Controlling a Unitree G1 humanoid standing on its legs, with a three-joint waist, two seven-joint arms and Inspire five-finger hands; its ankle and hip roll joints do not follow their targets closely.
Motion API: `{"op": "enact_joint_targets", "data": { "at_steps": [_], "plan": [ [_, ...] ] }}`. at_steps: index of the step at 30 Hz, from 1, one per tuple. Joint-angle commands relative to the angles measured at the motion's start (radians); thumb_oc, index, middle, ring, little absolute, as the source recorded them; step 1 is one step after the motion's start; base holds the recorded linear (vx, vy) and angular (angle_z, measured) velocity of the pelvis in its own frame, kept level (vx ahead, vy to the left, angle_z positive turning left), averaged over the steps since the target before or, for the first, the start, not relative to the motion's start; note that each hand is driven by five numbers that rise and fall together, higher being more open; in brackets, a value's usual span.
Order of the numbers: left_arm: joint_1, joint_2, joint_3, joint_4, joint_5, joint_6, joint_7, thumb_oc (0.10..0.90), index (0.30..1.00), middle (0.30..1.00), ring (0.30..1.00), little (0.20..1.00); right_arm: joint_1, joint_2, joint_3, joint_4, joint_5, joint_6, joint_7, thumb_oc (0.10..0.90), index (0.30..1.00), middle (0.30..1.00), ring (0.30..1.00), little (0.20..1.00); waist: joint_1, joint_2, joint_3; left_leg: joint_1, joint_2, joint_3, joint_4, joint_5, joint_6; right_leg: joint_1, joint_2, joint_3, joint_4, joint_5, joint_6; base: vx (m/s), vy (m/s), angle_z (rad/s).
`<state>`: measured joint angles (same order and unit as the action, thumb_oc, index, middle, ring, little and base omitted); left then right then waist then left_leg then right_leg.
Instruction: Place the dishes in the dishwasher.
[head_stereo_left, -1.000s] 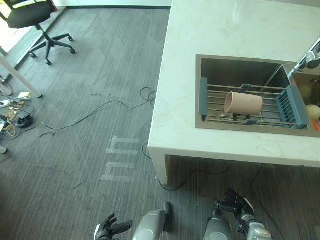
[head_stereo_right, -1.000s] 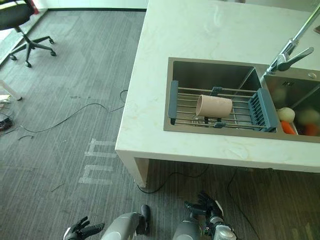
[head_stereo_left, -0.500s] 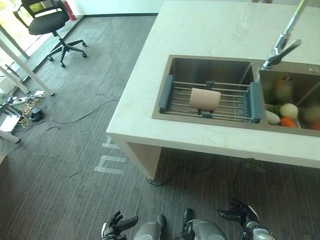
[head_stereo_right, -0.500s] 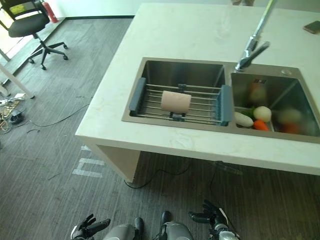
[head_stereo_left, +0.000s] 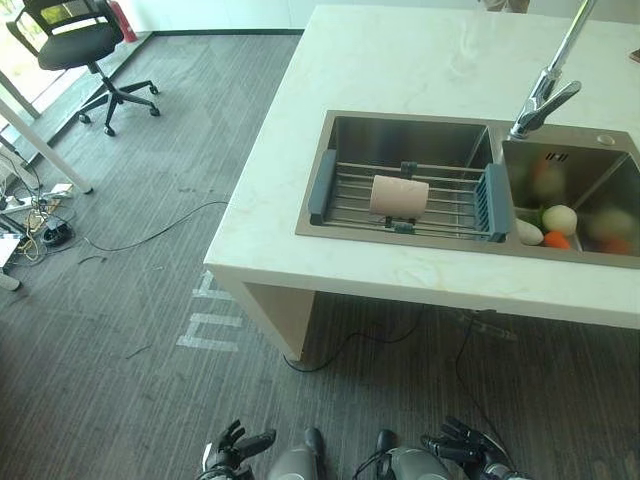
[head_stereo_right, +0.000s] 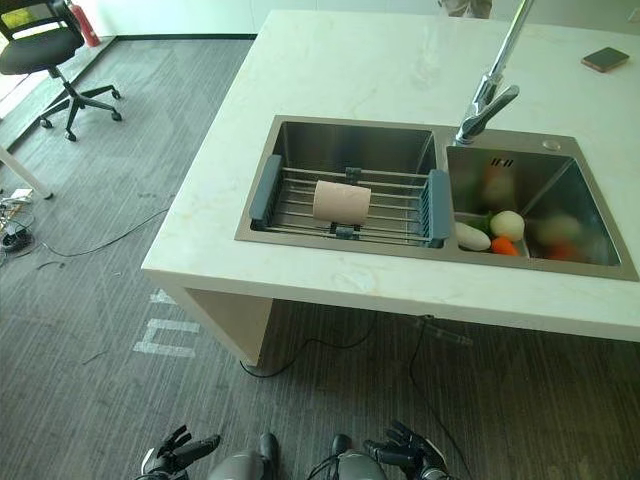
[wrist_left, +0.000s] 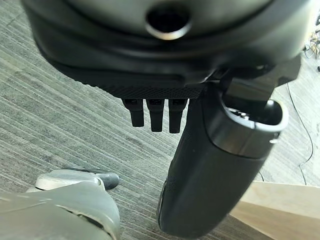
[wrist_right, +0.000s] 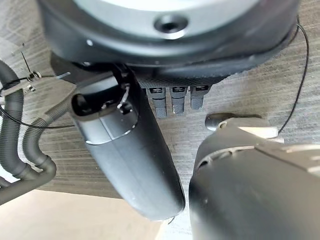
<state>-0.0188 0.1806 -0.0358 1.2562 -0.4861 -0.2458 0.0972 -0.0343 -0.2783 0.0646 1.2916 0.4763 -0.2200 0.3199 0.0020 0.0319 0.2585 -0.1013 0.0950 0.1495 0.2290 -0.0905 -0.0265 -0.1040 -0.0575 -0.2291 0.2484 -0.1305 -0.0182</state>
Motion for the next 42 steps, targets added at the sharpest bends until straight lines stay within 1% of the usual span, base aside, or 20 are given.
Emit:
{"op": "enact_joint_targets", "data": {
  "at_steps": [1,5,6,9,14,16,17,18,20,22,23,24,25,27,28,31,33,35,37,42],
  "plan": [
    [-0.009,0.025,0.000,0.000,0.020,-0.016,0.006,0.800,0.900,0.900,0.900,0.900,-0.015,-0.023,-0.026,-0.029,0.044,-0.010,0.018,0.800,0.900,0.900,0.900,0.900,-0.010,0.014,0.009,-0.013,-0.010,-0.027,0.071,-0.168,0.010,0.045,-0.101,-0.036,0.052,-0.127,0.091,0.05,-0.008,-0.02],
    [-0.001,0.018,0.000,0.008,0.017,0.002,0.006,0.800,0.900,0.900,0.900,0.900,-0.009,-0.022,-0.033,-0.016,0.036,0.001,0.018,0.800,0.900,0.900,0.900,0.900,-0.010,0.015,0.015,-0.008,-0.016,-0.039,0.071,-0.170,0.014,0.051,-0.097,-0.030,0.052,-0.131,0.087,0.08,-0.012,0.00],
    [-0.061,0.031,-0.028,-0.044,-0.045,0.097,-0.117,0.800,0.900,0.900,0.900,0.900,-0.041,-0.010,-0.044,-0.026,0.142,0.107,-0.022,0.800,0.900,0.900,0.900,0.900,-0.031,0.025,0.050,-0.045,-0.064,-0.048,0.071,-0.143,0.019,0.061,0.016,-0.028,0.052,-0.148,0.039,0.00,0.043,0.01],
    [-0.068,0.024,-0.035,-0.031,-0.042,0.084,-0.115,0.800,0.900,0.900,0.900,0.900,-0.033,-0.003,-0.047,-0.032,0.188,0.049,-0.042,0.800,0.900,0.900,0.900,0.900,-0.035,0.023,0.030,-0.038,-0.068,-0.047,0.071,-0.154,0.017,0.046,-0.001,-0.032,0.052,-0.140,0.054,-0.05,0.067,0.01],
    [-0.051,0.009,-0.033,-0.028,-0.057,0.062,-0.109,0.800,0.900,0.900,0.900,0.900,-0.037,-0.003,-0.041,-0.059,0.114,0.014,-0.101,0.800,0.900,0.900,0.900,0.900,-0.023,0.011,0.010,-0.026,-0.078,-0.036,0.071,-0.166,0.027,0.043,-0.019,-0.034,0.052,-0.139,0.063,0.00,0.079,-0.06],
    [-0.044,0.012,-0.026,-0.042,-0.042,0.050,-0.111,0.800,0.900,0.900,0.900,0.900,-0.049,-0.005,-0.031,-0.075,0.113,0.006,-0.110,0.800,0.900,0.900,0.900,0.900,-0.009,0.011,0.009,-0.014,-0.082,-0.033,0.071,-0.175,0.044,0.061,-0.020,-0.048,0.052,-0.136,0.062,0.01,0.125,-0.18],
    [-0.043,0.016,-0.025,-0.055,-0.028,0.046,-0.109,0.800,0.900,0.900,0.900,0.900,-0.057,-0.003,-0.027,-0.089,0.119,-0.006,-0.111,0.800,0.900,0.900,0.900,0.900,-0.006,0.021,0.015,-0.005,-0.078,-0.033,0.071,-0.185,0.060,0.086,0.000,-0.063,0.052,-0.128,0.058,-0.01,0.121,-0.13],
    [-0.050,0.040,-0.029,-0.077,-0.010,0.017,-0.087,0.800,0.900,0.900,0.900,0.900,-0.064,0.001,-0.023,-0.138,0.116,0.006,-0.109,0.800,0.900,0.900,0.900,0.900,-0.013,0.026,0.050,0.013,-0.104,-0.066,0.071,-0.201,0.110,0.001,-0.006,-0.025,0.275,-0.084,0.084,-0.05,0.072,-0.29],
    [-0.068,0.052,-0.047,-0.093,-0.045,0.006,-0.068,0.800,0.900,0.900,0.900,0.900,-0.075,-0.006,-0.021,-0.131,0.132,-0.001,-0.090,0.800,0.900,0.900,0.900,0.900,-0.015,0.032,0.075,0.011,-0.112,-0.093,0.071,-0.194,0.117,-0.044,-0.034,0.003,0.282,-0.061,0.088,-0.12,-0.111,-0.53],
    [-0.081,0.054,-0.049,-0.103,-0.076,0.006,-0.068,0.800,0.900,0.900,0.900,0.900,-0.086,-0.008,-0.021,-0.123,0.113,-0.011,-0.085,0.800,0.900,0.900,0.900,0.900,-0.015,0.047,0.081,0.008,-0.102,-0.108,0.071,-0.183,0.104,-0.022,-0.053,0.015,0.136,-0.043,0.090,-0.04,-0.298,-0.05],
    [-0.080,0.055,-0.048,-0.103,-0.075,-0.002,-0.059,0.800,0.900,0.900,0.900,0.900,-0.095,-0.002,-0.022,-0.117,0.098,-0.016,-0.097,0.800,0.900,0.900,0.900,0.900,-0.019,0.049,0.086,0.019,-0.099,-0.118,0.071,-0.193,0.104,-0.034,-0.075,0.047,0.063,0.011,0.107,0.02,-0.373,0.06],
    [-0.075,0.056,-0.045,-0.100,-0.076,-0.005,-0.055,0.800,0.900,0.900,0.900,0.900,-0.101,0.001,-0.023,-0.114,0.096,-0.015,-0.103,0.800,0.900,0.900,0.900,0.900,-0.019,0.047,0.082,0.019,-0.092,-0.115,0.071,-0.195,0.099,-0.039,-0.076,0.062,0.052,0.006,0.109,0.13,-0.667,-0.01],
    [-0.054,0.048,-0.035,-0.087,-0.107,0.009,-0.031,0.800,0.900,0.900,0.900,0.900,-0.104,0.001,-0.013,-0.101,0.070,0.002,-0.109,0.800,0.900,0.900,0.900,0.900,-0.006,0.027,0.054,0.022,-0.075,-0.107,0.071,-0.186,0.076,-0.023,-0.069,0.055,0.052,-0.053,0.102,0.15,-0.610,0.01],
    [-0.041,0.041,-0.028,-0.079,-0.137,0.012,-0.033,0.800,0.900,0.900,0.900,0.900,-0.107,-0.001,-0.003,-0.089,0.030,-0.011,-0.106,0.800,0.900,0.900,0.900,0.900,-0.005,0.020,0.041,0.028,-0.052,-0.102,0.071,-0.181,0.063,-0.006,-0.055,0.048,0.052,-0.076,0.090,0.18,-0.526,0.14],
    [-0.030,0.031,-0.017,-0.072,-0.113,0.039,-0.032,0.800,0.900,0.900,0.900,0.900,-0.097,-0.008,0.003,-0.095,0.020,-0.008,-0.129,0.800,0.900,0.900,0.900,0.900,-0.009,0.003,0.036,0.039,-0.029,-0.074,0.071,-0.163,0.049,0.015,-0.036,0.034,0.052,-0.101,0.066,0.17,-0.426,0.16],
    [-0.035,0.018,-0.033,-0.053,-0.093,0.049,-0.038,0.800,0.900,0.900,0.900,0.900,-0.091,-0.021,-0.005,-0.097,0.093,0.000,-0.155,0.800,0.900,0.900,0.900,0.900,-0.003,-0.028,0.062,0.022,-0.039,-0.031,0.071,-0.111,0.038,0.037,-0.048,0.023,0.052,-0.111,0.042,0.06,-0.286,0.32],
    [-0.036,0.007,-0.043,-0.041,-0.079,0.051,-0.039,0.800,0.900,0.900,0.900,0.900,-0.080,-0.032,-0.024,-0.089,0.087,-0.005,-0.150,0.800,0.900,0.900,0.900,0.900,0.001,-0.017,0.086,-0.019,-0.041,-0.018,0.071,-0.101,0.014,0.067,-0.046,-0.003,0.052,-0.128,0.044,0.02,-0.091,0.47],
    [-0.030,-0.001,-0.046,-0.034,-0.049,0.056,-0.034,0.800,0.900,0.900,0.900,0.900,-0.069,-0.034,-0.035,-0.084,0.069,-0.013,-0.146,0.800,0.900,0.900,0.900,0.900,-0.001,-0.005,0.087,-0.041,-0.015,-0.009,0.071,-0.089,0.006,0.072,-0.051,-0.029,0.052,-0.136,0.047,0.01,0.043,0.35],
    [-0.025,-0.005,-0.053,-0.022,-0.019,0.066,-0.015,0.800,0.900,0.900,0.900,0.900,-0.061,-0.036,-0.034,-0.086,0.080,-0.004,-0.160,0.800,0.900,0.900,0.900,0.900,-0.002,0.008,0.073,-0.058,-0.016,-0.041,0.071,-0.087,0.012,0.054,-0.049,-0.042,0.052,-0.130,0.041,0.02,0.108,0.17],
    [-0.028,0.008,-0.033,-0.006,-0.049,0.040,-0.008,0.800,0.900,0.900,0.900,0.900,-0.023,-0.029,-0.051,-0.073,0.091,-0.017,-0.120,0.800,0.900,0.900,0.900,0.900,-0.019,0.019,0.029,-0.056,-0.004,-0.026,0.071,-0.119,-0.011,0.038,-0.074,-0.058,0.052,-0.141,0.060,0.06,0.086,0.07]
  ]
}}
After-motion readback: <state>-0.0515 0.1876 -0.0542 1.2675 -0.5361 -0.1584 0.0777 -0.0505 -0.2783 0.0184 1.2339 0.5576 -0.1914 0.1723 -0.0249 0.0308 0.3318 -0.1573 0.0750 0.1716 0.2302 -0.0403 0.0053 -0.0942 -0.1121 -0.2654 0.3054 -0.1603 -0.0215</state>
